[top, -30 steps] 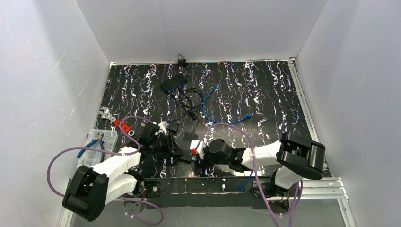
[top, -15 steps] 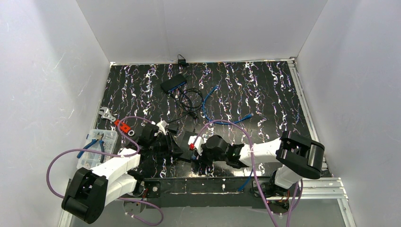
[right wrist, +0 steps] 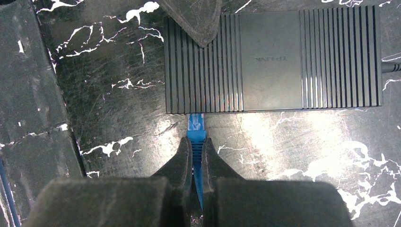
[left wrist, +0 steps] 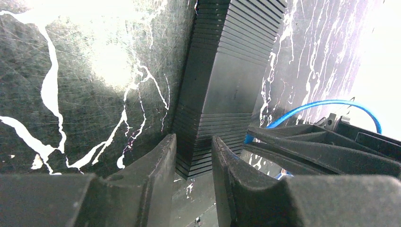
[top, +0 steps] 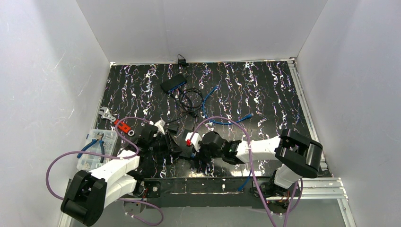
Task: Insert the plug into the switch port
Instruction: Insert the connector into the switch port.
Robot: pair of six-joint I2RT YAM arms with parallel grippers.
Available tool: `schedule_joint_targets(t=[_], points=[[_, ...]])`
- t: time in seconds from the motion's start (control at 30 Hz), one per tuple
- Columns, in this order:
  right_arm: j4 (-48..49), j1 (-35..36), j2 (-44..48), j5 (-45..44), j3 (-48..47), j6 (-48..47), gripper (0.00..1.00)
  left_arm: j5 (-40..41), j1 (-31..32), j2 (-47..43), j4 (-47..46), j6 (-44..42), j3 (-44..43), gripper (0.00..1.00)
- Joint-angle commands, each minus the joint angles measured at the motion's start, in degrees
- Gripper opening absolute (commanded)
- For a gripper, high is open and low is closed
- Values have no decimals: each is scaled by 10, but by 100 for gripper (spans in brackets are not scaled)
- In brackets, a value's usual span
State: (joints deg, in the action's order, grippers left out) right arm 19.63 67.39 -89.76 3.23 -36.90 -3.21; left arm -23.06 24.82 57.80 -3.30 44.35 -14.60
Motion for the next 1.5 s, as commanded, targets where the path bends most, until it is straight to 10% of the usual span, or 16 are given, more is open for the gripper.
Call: schedule_joint_targets(t=[0.0, 0.6, 1.1, 1.47], points=[[224, -2, 9, 16, -84, 1, 1, -113, 35, -9, 37, 30, 23, 18], [43, -3, 65, 144, 22, -24, 1, -36, 35, -34, 170, 9, -54, 41], [-77, -3, 64, 162, 24, -51, 2, 73, 35, -56, 342, -34, -159, 95], [-98, -3, 98, 73, 8, -55, 42, 81, 35, -68, 390, -49, -218, 98]])
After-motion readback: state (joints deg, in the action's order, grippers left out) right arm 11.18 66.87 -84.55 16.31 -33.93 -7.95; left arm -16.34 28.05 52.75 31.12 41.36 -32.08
